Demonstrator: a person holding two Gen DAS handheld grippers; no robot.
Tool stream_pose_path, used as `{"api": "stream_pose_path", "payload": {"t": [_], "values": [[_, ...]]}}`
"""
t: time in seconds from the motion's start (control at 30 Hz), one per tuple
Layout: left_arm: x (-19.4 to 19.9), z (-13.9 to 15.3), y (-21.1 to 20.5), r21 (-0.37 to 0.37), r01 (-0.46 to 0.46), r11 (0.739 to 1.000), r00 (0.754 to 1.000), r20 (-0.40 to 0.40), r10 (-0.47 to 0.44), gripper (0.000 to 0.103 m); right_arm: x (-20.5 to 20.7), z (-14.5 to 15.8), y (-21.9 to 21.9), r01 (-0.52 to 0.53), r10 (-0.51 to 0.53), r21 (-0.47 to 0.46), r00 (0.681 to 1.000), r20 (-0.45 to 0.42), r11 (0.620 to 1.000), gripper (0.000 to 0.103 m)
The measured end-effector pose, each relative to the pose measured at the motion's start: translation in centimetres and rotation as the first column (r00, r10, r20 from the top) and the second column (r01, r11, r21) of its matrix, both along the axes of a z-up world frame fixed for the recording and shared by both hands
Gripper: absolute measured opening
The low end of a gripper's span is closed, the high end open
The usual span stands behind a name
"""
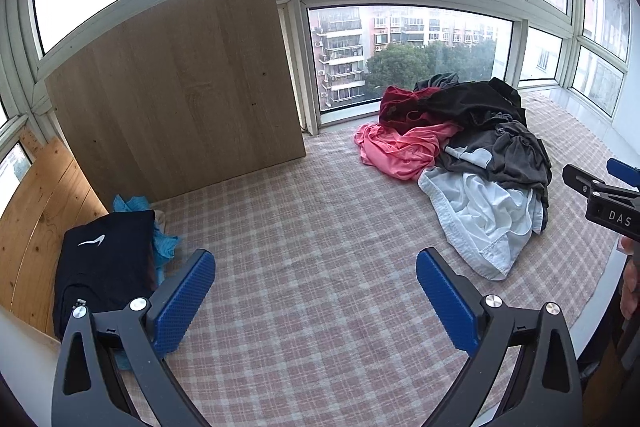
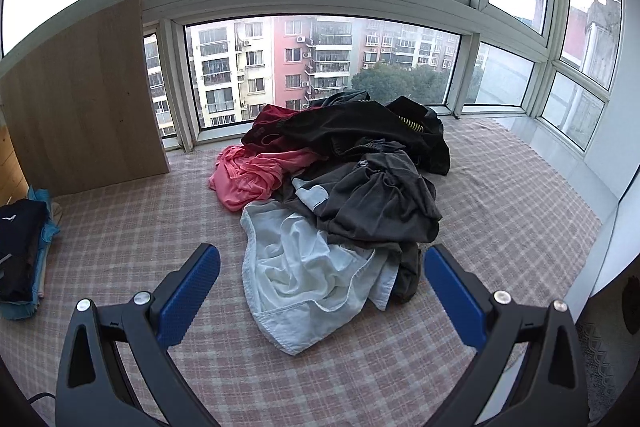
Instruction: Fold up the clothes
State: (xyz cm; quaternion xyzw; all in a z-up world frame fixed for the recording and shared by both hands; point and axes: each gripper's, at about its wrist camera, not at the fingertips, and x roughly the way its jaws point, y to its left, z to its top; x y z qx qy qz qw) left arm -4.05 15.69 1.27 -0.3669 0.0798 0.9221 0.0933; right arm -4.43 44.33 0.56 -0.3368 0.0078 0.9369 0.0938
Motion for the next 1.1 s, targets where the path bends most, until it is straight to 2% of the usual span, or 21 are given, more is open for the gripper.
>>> {"api": "stream_pose_path", "payload": {"t": [0.13,0.2,0.27,0.33,0.4,0.47,0.53,0.6,0.67,0.83,0.87,0.93,1.03,1.1], "values": [[-0.1,-0.4,2.5,-0.032,-0.041,0.999,0.999,0.001,0.041,0.101,-2.5,-1.1,6.0,-0.019,0.020,0.007,1.000,-0.024,1.000,0.103],[-0.1,-0.8,3.3,-0.038,-0.061,0.997,0.998,0.009,0.061,0.101,-4.6,-2.1,9.1,-0.024,0.024,0.007,1.000,0.003,1.000,0.101],[-0.2,-1.2,3.7,-0.034,-0.084,0.996,0.996,0.032,0.085,0.101,-6.8,-3.6,12.2,-0.038,0.040,-0.054,0.999,0.036,0.998,0.092],[-0.5,-1.7,4.0,-0.034,-0.110,0.993,0.992,0.053,0.111,0.101,-9.1,-5.1,15.1,-0.067,0.078,-0.149,0.994,0.070,0.987,0.068],[-0.7,-2.1,4.1,-0.048,-0.137,0.989,0.988,0.063,0.140,0.101,-11.5,-6.7,17.1,-0.078,0.106,-0.230,0.988,0.115,0.970,0.064],[-0.9,-2.4,4.1,-0.059,-0.163,0.985,0.983,0.069,0.167,0.101,-13.6,-8.0,17.5,-0.068,0.103,-0.210,0.982,0.160,0.975,0.064],[-1.2,-2.5,4.1,-0.061,-0.185,0.981,0.979,0.075,0.189,0.101,-15.2,-8.8,17.2,-0.104,0.134,-0.171,0.976,0.171,0.980,0.064],[-1.7,-2.5,4.1,-0.065,-0.202,0.977,0.975,0.079,0.207,0.101,-16.8,-9.9,16.7,-0.111,0.132,-0.106,0.967,0.219,0.988,0.064],[-2.1,-2.5,4.1,-0.067,-0.212,0.975,0.972,0.085,0.217,0.101,-18.1,-11.2,16.6,-0.121,0.142,-0.097,0.953,0.266,0.988,0.064],[-3.0,-2.8,4.2,-0.070,-0.222,0.973,0.969,0.098,0.228,0.101,-19.0,-12.5,16.4,-0.162,0.171,-0.056,0.948,0.268,0.985,0.064],[-3.1,-3.0,4.2,-0.072,-0.224,0.972,0.968,0.102,0.231,0.101,-18.9,-12.4,16.2,-0.178,0.184,-0.047,0.946,0.268,0.983,0.060],[-3.4,-3.3,4.1,-0.072,-0.229,0.971,0.965,0.113,0.236,0.101,-18.9,-11.9,16.2,-0.199,0.208,-0.060,0.942,0.263,0.978,0.038],[-3.7,-3.6,4.1,-0.066,-0.228,0.971,0.964,0.126,0.235,0.101,-18.9,-11.1,16.8,-0.201,0.218,-0.090,0.943,0.252,0.975,0.025],[-3.6,-3.7,4.2,-0.067,-0.221,0.973,0.966,0.126,0.228,0.101,-18.7,-10.0,17.8,-0.176,0.206,-0.152,0.955,0.212,0.973,0.021]]}}
